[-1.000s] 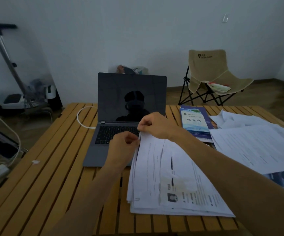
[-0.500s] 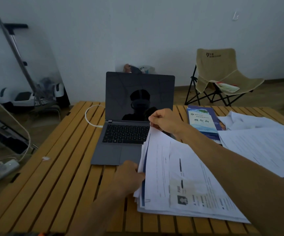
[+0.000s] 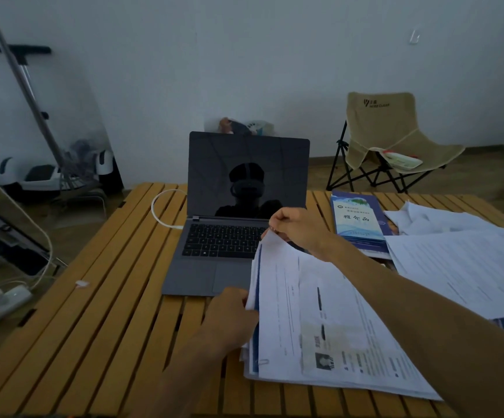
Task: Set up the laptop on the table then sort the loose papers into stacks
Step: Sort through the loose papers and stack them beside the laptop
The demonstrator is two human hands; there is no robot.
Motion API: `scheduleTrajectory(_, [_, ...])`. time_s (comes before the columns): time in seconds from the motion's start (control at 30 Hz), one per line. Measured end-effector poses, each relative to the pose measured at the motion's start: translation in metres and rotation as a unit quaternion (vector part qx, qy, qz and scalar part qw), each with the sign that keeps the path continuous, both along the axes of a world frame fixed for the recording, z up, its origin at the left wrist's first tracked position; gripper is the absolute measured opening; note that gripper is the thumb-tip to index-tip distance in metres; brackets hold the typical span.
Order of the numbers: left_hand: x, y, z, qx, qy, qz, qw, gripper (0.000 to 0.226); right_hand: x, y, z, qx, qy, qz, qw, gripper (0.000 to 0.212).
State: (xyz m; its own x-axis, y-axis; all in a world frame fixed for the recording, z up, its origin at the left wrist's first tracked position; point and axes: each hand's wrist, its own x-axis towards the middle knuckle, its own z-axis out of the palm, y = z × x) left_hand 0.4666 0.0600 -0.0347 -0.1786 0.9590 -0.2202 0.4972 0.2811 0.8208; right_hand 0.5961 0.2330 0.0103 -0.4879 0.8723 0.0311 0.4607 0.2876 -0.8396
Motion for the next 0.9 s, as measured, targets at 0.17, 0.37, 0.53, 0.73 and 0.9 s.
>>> scheduleTrajectory(0.17, [0.005,-0.003,0.005,0.041,-0.006,0.013,0.999,0.015,-0.006,-0.004,-0.023,0.061,0.004,-0.029,0.998,0.011])
scheduleTrajectory(0.37, [0.003,-0.004,-0.001,-0.011,0.038,0.035,0.999,0.027,-0.019,0.000,-0.036,0.099,0.012,-0.101,0.990,0.011])
scheduleTrajectory(0.53, [0.006,-0.006,-0.005,-0.001,0.166,0.026,0.986,0.021,-0.010,0.008,-0.033,0.089,-0.040,-0.080,0.992,0.008])
scheduleTrajectory(0.73, [0.023,-0.014,-0.005,0.037,0.233,0.031,0.971,0.040,-0.006,0.013,-0.029,0.102,-0.053,-0.119,0.986,0.022])
scheduleTrajectory(0.9, [0.023,-0.023,0.001,0.039,0.258,0.031,0.965,0.060,-0.002,0.031,-0.030,0.189,-0.071,-0.210,0.957,0.022])
